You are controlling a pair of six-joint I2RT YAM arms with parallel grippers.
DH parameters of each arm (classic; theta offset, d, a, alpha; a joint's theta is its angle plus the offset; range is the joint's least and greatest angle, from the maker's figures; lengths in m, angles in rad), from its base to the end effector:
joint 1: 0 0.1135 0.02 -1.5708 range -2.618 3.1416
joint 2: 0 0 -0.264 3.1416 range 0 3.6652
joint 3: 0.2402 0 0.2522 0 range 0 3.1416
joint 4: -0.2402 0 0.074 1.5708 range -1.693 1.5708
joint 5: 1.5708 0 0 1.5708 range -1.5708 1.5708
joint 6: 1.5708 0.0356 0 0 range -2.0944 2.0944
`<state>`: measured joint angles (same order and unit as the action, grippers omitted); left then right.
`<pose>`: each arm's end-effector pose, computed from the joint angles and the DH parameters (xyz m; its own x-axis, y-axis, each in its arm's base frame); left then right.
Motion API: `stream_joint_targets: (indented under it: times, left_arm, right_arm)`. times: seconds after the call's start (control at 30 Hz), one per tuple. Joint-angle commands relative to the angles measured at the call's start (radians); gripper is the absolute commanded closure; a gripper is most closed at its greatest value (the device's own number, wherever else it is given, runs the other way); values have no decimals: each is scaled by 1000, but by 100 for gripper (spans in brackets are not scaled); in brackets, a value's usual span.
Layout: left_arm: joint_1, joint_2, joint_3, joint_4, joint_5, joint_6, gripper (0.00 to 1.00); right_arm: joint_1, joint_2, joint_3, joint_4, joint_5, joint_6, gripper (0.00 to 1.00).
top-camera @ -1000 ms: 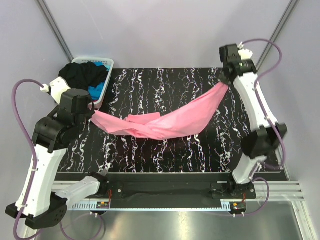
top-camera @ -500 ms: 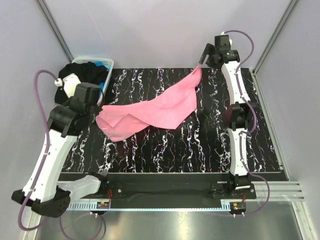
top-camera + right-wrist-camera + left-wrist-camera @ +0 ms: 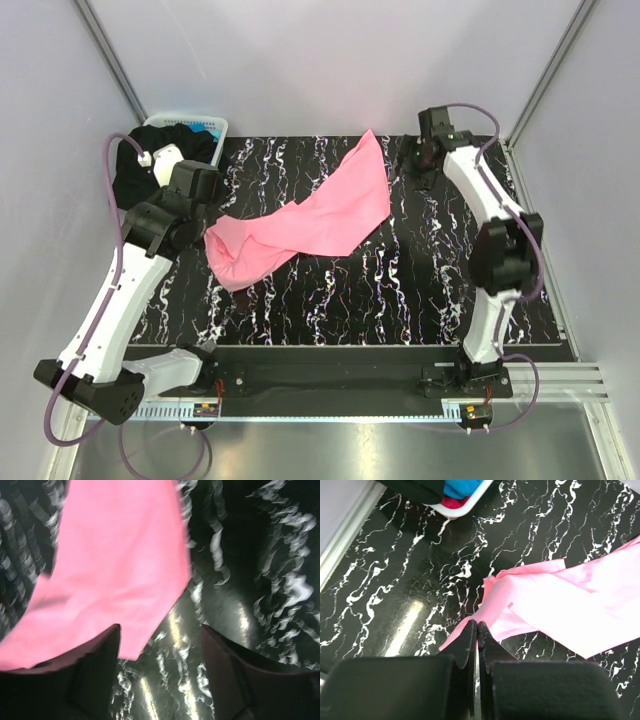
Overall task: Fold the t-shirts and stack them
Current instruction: Flatten the tshirt out
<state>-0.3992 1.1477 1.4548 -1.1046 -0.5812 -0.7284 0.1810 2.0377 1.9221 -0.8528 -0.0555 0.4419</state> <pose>0.1914 -0.0595 0.4112 -0.4731 -0.4043 -0.7828 -0.4601 0.8711 -0.1718 0.4434 0.0832 0.2903 -0.8227 0.2835 -0.4926 0.1562 0.9461 0.2836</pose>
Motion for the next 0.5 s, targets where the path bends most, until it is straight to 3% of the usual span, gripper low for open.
stream_joint_targets:
  times: [0.0, 0.13, 0.47]
  left_arm:
    - [3, -3, -20, 74, 27, 23, 100]
    - [3, -8, -34, 88, 38, 27, 100]
    - [3, -2, -65, 98, 40, 26, 100]
  right_arm:
    - [72, -201, -208, 89, -102, 78, 32]
    - [115, -275, -362, 129, -194, 130, 48]
    - [179, -251, -534, 182, -150, 100, 53]
